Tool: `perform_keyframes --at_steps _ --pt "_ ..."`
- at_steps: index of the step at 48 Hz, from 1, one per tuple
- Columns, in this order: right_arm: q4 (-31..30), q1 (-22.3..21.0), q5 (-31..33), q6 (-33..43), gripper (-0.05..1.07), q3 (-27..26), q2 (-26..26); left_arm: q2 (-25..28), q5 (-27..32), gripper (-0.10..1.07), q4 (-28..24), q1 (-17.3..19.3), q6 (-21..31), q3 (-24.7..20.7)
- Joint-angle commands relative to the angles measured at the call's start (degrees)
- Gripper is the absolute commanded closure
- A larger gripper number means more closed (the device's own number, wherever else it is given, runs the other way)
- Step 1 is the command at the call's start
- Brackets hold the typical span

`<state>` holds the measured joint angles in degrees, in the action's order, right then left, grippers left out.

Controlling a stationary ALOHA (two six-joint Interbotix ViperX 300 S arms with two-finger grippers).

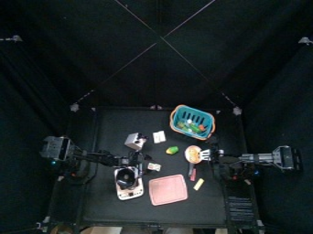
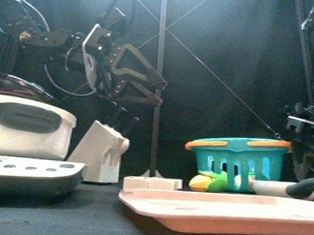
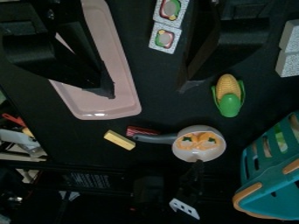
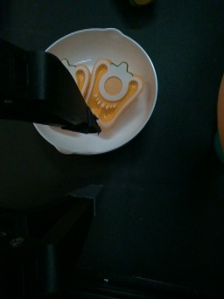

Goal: Move plate upwards

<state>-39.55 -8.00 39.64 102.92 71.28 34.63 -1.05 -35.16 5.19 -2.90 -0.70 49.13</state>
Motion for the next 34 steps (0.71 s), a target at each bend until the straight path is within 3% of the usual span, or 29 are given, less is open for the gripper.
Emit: perform_keyframes --at_steps 1,7,12,21,34 --pt "-2.0 1.8 0.4 -0.4 0.17 -2.5 0.6 -1.7 -0.3 0.04 -0.9 -0.2 -0.1 -0.9" --pt "-6.7 5.7 0.3 -0.5 0.17 -4.7 1.1 -2.7 -0.3 0.04 -1.8 -0.1 0.0 -0.4" --pt "-14.1 10.9 -1.0 -0.4 0.17 -6.8 0.3 -3.2 -0.2 0.04 -2.4 -0.1 -0.1 0.0" --pt "-25.5 18.1 -7.8 -0.5 0.17 -9.2 -3.4 -3.9 -0.3 0.04 -3.4 -0.3 0.0 1.1" --pt "-32.4 21.3 -17.7 -0.5 0.17 -12.2 -12.7 -5.7 -0.3 0.04 -3.6 -0.8 0.1 2.7"
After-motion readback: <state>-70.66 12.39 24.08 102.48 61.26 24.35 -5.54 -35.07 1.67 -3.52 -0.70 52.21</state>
